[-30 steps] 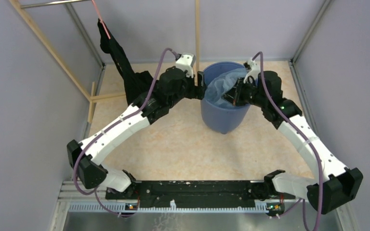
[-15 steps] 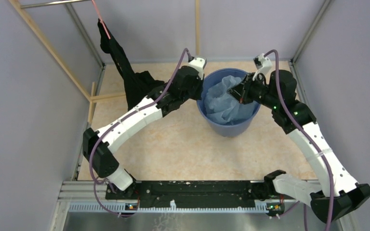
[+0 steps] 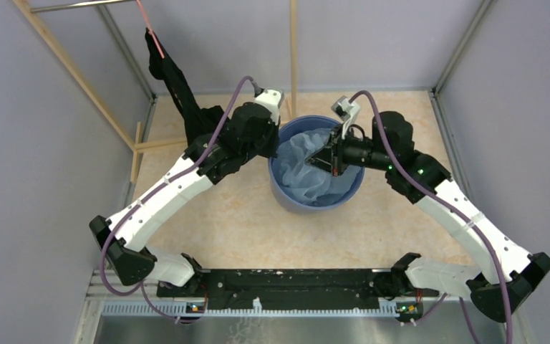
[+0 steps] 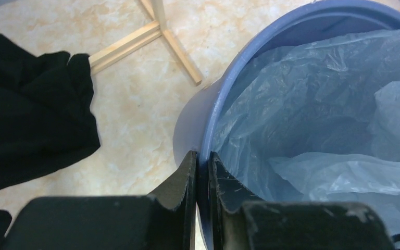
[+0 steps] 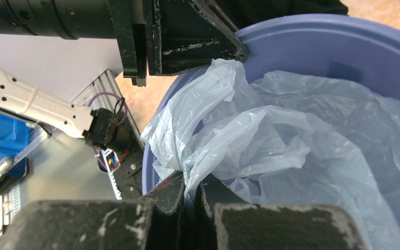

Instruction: Put the trash bags into the trash bin

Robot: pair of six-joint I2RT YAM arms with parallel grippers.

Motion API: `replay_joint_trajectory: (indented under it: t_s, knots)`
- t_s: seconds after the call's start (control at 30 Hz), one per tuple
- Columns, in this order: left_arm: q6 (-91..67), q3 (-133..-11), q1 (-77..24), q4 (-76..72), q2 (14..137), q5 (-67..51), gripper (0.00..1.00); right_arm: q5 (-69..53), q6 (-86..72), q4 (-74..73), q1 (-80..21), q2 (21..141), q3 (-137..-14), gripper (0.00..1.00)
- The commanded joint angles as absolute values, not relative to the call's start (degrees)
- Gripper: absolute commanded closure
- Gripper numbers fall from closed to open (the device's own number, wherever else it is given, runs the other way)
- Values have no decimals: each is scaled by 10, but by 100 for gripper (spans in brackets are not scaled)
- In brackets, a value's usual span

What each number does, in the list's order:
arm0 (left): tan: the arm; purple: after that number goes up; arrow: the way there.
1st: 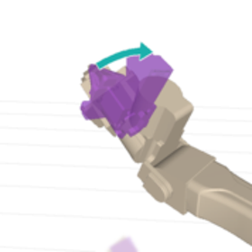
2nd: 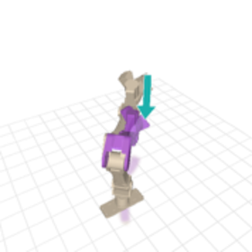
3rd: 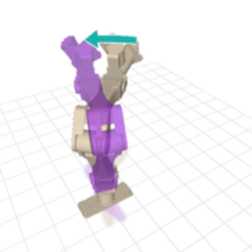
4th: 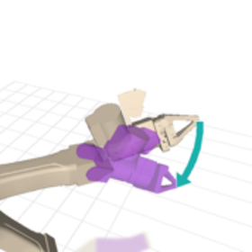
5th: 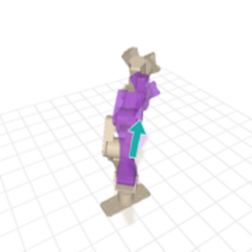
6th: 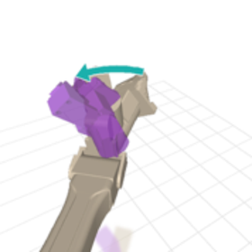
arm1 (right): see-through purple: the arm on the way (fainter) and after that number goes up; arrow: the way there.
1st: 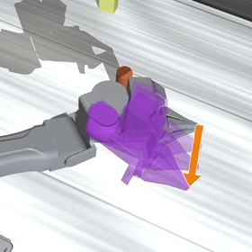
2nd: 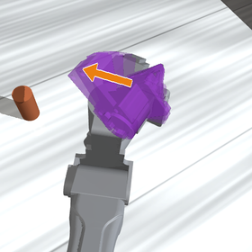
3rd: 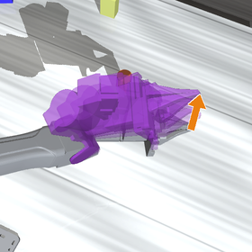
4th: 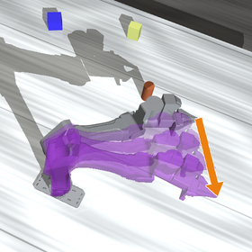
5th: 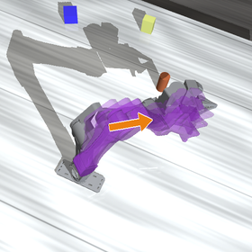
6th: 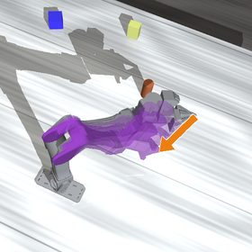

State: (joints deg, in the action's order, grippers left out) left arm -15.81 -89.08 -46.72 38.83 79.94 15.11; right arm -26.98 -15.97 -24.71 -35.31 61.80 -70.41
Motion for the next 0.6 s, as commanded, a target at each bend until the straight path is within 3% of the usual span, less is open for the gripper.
replay_joint_trajectory:
  t_s: [0.0, 0.2, 0.33, 0.43, 0.57]
  knots:
    - [-182, -878, -464, 403, 783, 158, 99, -262, -128, -221, -370, 635, -723, 100]
    - [-173, -865, -461, 415, 761, 152, 72, -273, -142, -208, -370, 637, -722, 100]
    - [-145, -919, -461, 454, 744, 170, 38, -271, -146, -194, -370, 631, -712, 100]
    - [-126, -939, -461, 447, 718, 163, 25, -250, -142, -196, -371, 626, -715, 100]
    - [-127, -927, -461, 396, 670, 85, 18, -256, -156, -173, -370, 625, -720, 100]
